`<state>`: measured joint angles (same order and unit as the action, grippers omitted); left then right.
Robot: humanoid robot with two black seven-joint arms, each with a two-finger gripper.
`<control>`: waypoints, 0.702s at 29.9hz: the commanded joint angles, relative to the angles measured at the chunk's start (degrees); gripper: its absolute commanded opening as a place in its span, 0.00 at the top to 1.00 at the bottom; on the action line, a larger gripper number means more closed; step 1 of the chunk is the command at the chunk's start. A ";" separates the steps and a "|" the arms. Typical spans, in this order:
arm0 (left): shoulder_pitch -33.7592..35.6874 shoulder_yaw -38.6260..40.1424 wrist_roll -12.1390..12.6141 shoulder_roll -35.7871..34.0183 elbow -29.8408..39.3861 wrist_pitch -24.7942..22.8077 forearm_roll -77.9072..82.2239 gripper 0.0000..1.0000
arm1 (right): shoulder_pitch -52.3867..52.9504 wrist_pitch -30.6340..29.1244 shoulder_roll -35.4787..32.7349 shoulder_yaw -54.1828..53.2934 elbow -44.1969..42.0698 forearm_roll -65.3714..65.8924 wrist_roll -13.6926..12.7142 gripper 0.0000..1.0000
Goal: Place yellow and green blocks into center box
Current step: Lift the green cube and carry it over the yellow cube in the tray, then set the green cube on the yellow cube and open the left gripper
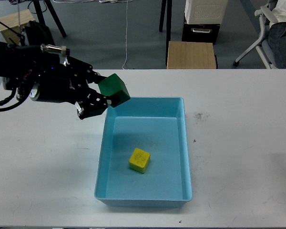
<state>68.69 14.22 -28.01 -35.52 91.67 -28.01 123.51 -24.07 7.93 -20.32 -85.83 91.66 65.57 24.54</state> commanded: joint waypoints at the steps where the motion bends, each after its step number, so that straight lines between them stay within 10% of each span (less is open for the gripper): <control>1: 1.79 -7.00 0.01 4.23 -0.88 0.01 1.49 0.68 | 0.08 0.06 0.01 -0.04 -0.17 0.00 -0.01 0.01; 21: -3.74 -10.97 0.01 9.42 -9.41 0.01 1.49 0.59 | 0.08 0.06 0.19 -0.04 -0.60 0.00 -0.01 0.01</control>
<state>66.33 3.18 -27.99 -26.06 82.37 -28.01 125.01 -24.00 8.00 -20.14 -85.87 91.48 65.55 24.52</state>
